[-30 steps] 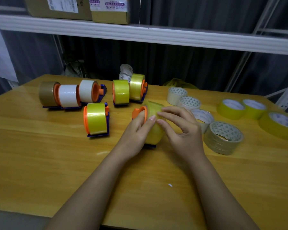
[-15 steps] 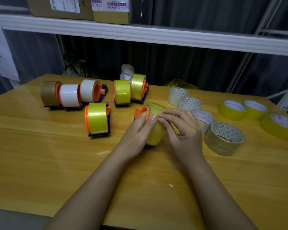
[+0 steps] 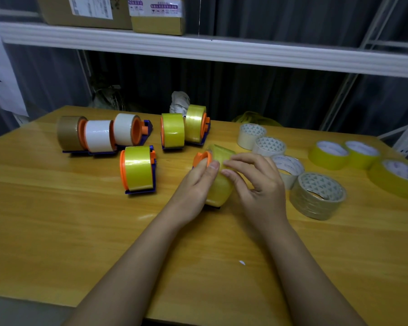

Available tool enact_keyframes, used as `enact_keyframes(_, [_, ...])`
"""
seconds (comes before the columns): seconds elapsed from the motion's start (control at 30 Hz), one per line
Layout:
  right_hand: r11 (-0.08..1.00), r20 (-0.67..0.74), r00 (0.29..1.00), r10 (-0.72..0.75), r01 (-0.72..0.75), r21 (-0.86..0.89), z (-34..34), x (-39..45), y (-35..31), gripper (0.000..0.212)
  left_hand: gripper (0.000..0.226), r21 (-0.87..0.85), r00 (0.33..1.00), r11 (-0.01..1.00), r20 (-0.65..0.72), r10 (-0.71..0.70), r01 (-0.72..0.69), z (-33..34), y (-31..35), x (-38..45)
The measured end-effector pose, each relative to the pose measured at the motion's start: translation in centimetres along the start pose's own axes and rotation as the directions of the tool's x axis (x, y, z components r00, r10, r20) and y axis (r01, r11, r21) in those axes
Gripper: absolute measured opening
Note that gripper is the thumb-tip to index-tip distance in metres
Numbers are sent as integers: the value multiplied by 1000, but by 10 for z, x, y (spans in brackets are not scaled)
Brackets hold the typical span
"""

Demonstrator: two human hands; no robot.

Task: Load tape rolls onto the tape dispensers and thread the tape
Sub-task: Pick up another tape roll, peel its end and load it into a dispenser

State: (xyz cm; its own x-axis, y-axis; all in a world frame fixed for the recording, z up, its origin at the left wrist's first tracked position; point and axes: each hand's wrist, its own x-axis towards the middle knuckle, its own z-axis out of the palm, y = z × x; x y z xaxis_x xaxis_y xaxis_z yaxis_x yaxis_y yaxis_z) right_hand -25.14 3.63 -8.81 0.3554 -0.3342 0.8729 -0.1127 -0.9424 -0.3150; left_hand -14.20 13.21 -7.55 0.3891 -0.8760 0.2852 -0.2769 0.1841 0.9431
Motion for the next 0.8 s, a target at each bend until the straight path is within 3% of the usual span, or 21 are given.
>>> enact_keyframes(0.2, [998, -47, 999, -27, 25, -49, 0, 0, 0, 18, 43, -5, 1000, 1000, 12, 7, -7, 1, -1, 1])
enact_keyframes(0.33, [1000, -11, 1000, -12, 12, -5, 0, 0, 0, 22, 32, -2, 1000, 1000, 13, 9, -9, 1, 2, -1])
enact_keyframes(0.5, [1000, -10, 1000, -6, 6, -3, 0, 0, 0, 20, 42, -14, 1000, 1000, 1, -3, 3, 1, 0, 0])
enact_keyframes(0.67, [998, -49, 998, -33, 30, -63, -1, 1, 0, 19, 28, -16, 1000, 1000, 1, 10, -10, 2, 4, 0])
enact_keyframes(0.8, [997, -26, 999, -36, 34, -73, 1, 0, -2, 20, 30, -20, 1000, 1000, 1, 24, -24, 2, 2, 1])
